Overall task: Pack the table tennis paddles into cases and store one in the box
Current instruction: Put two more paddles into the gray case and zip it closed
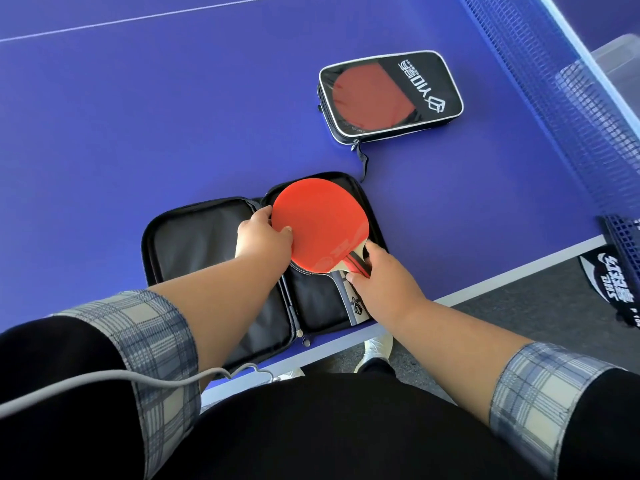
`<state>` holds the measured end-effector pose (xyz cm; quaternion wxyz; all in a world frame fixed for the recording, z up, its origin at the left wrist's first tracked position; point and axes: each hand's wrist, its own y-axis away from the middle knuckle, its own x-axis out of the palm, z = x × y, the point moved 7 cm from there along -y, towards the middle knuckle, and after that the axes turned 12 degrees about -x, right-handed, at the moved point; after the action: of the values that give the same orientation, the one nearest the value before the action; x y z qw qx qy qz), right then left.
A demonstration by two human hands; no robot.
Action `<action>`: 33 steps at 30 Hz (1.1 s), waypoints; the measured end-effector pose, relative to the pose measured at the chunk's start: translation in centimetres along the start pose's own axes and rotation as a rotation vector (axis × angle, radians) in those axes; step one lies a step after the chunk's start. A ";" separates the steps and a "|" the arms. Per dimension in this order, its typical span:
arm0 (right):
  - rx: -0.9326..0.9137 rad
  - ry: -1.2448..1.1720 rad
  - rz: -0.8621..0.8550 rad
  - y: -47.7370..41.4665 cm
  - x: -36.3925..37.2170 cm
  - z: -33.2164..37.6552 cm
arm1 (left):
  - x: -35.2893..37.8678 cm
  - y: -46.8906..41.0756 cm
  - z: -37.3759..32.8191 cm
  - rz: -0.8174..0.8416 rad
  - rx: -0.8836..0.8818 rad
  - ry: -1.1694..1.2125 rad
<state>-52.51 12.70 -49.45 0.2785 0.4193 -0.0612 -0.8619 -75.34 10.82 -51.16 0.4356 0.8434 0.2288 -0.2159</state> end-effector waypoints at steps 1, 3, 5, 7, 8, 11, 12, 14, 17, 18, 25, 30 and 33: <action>-0.001 -0.002 0.018 0.1 0.1 -0.2 | 0.0 0.0 0.0 -0.006 0.008 -0.011; -0.007 -0.023 0.054 0.1 0.3 -0.4 | -0.1 0.0 0.1 -0.019 0.016 -0.024; 0.006 -0.094 0.008 -0.1 -0.6 -0.6 | -0.1 0.0 0.0 -0.021 0.017 -0.028; 0.084 -0.141 -0.151 -0.5 -3.2 -1.8 | -0.4 0.2 -0.2 -0.035 0.015 -0.023; 0.126 -0.148 -0.229 -0.5 -4.8 -2.6 | -0.5 0.4 -0.3 -0.048 0.014 -0.019; 0.195 -0.173 -0.317 -0.3 -7.8 -4.9 | -0.8 1.5 -0.8 -0.126 0.060 -0.063; 0.187 -0.168 -0.303 -0.2 -8.0 -5.2 | -0.9 2.0 -1.0 -0.169 0.096 -0.100; 0.107 -0.123 -0.266 -0.2 -7.6 -5.1 | -0.7 3.0 -1.5 -0.221 0.188 -0.177; -0.223 0.021 -0.180 -1.0 -6.0 -2.0 | 0.8 4.1 -1.7 -0.202 0.340 -0.375; -0.349 0.092 -0.107 -1.4 -4.9 -0.6 | 1.3 4.3 -1.6 -0.193 0.366 -0.440; -0.591 0.616 0.437 -4.1 0.3 3.7 | 1.7 5.2 0.8 -0.164 0.352 -0.636; -0.603 0.752 0.441 -4.5 0.8 4.2 | -2.1 6.2 7.3 -0.253 -0.059 -0.518; -0.712 0.748 0.410 -4.3 2.3 6.1 | -4.6 8.0 11.9 -0.339 -0.260 -0.409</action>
<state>-60.11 14.33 -48.61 0.5677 0.5562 0.2567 -0.5500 -76.45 -4.13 -49.74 0.5349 0.6690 0.2997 -0.4200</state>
